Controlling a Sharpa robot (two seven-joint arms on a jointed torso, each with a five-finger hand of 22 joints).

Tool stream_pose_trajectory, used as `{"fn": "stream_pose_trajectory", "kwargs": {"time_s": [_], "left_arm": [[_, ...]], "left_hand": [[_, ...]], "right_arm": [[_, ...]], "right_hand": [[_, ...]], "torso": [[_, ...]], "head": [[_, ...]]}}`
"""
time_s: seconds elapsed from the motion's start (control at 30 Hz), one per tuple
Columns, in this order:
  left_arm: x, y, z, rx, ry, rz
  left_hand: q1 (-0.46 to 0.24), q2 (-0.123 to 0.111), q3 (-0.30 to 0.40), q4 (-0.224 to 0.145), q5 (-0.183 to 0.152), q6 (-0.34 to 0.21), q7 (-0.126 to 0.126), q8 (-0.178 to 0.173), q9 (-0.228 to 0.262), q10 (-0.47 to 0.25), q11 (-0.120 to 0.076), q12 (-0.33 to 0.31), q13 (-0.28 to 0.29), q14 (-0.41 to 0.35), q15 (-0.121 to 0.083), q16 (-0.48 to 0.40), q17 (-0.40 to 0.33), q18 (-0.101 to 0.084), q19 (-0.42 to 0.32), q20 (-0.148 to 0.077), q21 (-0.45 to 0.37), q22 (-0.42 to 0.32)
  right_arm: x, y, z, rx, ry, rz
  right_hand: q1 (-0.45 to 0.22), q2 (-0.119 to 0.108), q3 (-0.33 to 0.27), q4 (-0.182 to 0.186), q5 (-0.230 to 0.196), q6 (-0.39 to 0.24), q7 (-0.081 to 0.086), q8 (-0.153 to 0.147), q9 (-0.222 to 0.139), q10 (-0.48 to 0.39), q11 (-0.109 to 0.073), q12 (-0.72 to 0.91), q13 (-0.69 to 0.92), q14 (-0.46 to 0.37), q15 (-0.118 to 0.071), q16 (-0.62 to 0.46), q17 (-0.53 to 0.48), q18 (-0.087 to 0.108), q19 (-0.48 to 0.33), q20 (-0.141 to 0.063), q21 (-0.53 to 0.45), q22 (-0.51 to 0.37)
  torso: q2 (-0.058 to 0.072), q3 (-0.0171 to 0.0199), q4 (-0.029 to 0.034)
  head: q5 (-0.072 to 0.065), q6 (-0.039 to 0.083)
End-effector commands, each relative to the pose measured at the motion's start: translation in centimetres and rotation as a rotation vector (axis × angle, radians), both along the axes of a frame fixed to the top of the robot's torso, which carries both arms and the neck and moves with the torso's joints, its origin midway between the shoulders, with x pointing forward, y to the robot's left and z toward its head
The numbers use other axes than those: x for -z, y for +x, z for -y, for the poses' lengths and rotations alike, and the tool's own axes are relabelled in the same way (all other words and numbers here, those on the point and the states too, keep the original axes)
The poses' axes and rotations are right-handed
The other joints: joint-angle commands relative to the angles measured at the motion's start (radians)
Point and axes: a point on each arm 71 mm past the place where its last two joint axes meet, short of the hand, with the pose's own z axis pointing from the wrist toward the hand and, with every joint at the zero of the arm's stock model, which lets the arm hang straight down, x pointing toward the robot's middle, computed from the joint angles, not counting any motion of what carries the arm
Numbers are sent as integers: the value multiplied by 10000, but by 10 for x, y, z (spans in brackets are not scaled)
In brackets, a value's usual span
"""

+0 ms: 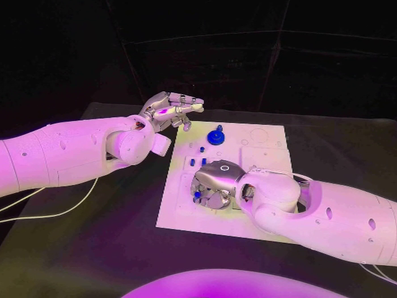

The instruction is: Assemble the parts on the task board

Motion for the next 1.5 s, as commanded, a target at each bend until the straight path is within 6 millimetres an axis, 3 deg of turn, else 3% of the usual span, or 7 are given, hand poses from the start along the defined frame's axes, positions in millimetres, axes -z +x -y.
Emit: {"fn": "stream_pose_trajectory", "kwargs": {"time_s": [0.03, 0.33, 0.53, 0.7, 1.1, 1.37, 1.5], "left_arm": [[-1, 0, 1, 100, -90, 31], [-1, 0, 1, 99, -88, 28], [-1, 0, 1, 88, -81, 24], [-1, 0, 1, 114, -84, 3], [-1, 0, 1, 127, -80, -11], [-1, 1, -3, 40, -49, -12], [-1, 0, -5, 31, -53, -14]], "left_hand": [[24, 69, -54, -19, 12, -54, 27, 44, -1, -74, 15, 50, 16, -47, 6, 22, -16, 61, -7, 0, -56, -11], [24, 69, -54, -19, 12, -54, 27, 44, -1, -74, 15, 50, 16, -47, 6, 22, -16, 61, -7, 0, -56, -11], [24, 69, -54, -19, 12, -54, 27, 44, -1, -74, 15, 50, 16, -47, 6, 22, -16, 61, -7, 0, -56, -11], [38, 77, -67, -25, 13, -57, 27, 49, -1, -83, 16, 61, 15, -50, 7, 22, -28, 63, -6, 0, -75, -26], [38, 77, -67, -25, 13, -57, 27, 49, -1, -83, 16, 61, 15, -50, 7, 22, -28, 63, -6, 0, -75, -26], [38, 77, -67, -25, 13, -57, 27, 49, -1, -83, 16, 61, 15, -50, 7, 22, -28, 63, -6, 0, -75, -26], [38, 77, -67, -25, 13, -57, 27, 49, -1, -83, 16, 61, 15, -50, 7, 22, -28, 63, -6, 0, -75, -26]], "right_arm": [[-2, 0, -1, 21, 103, 135], [0, -1, 0, -47, -96, 41], [-4, 0, 1, 158, 313, 238], [-8, 0, 1, 342, 933, 563], [-16, -8, 13, 447, 1731, 851], [-45, -16, 68, 1525, 3090, 293], [-58, -10, 107, 3010, 3843, -317]], "right_hand": [[-53, -60, -71, 14, 32, -95, -9, -35, -12, -53, 46, -50, -14, 26, 67, 40, 8, -189, -12, 70, 16, -1], [-105, -286, -260, 27, 110, -265, 70, -137, -54, -209, 118, -189, -34, -12, 123, 4, -99, -160, -116, 107, -77, -123], [-314, -614, -861, 169, 348, -1522, 369, -399, -168, -1048, 446, -488, -93, -230, 389, -252, -597, -41, -589, 320, -487, -659], [-215, -550, -1484, 252, 473, -1913, 428, -339, -108, -1548, 524, -297, -38, -407, 469, -388, -924, 43, -853, 445, -737, -957], [-103, -453, -2236, 385, 728, -1876, 429, -282, -75, -1837, 533, 162, 2, -483, 485, -456, -1182, 86, -974, 467, -885, -1128], [-274, -397, -3417, 868, 853, -1825, 369, -244, -60, -1862, 465, 844, 70, -791, 437, -998, -2131, 254, -1558, 443, -1503, -1866], [-277, -249, -3824, 1150, 912, -1326, 258, 25, 31, -883, 278, 1591, 314, -513, 298, -769, -1734, 184, -1212, 341, -1269, -1560]], "torso": [[0, -1, -6], [-1, -3, -5], [-4, -1, -8], [1, 5, -6], [-8, 6, -12], [-28, -6, -43], [-45, -12, -102]], "head": [[3, -5], [-2, -15], [-2, -15], [-13, 29], [-47, 77], [-238, 190], [-582, 366]]}}
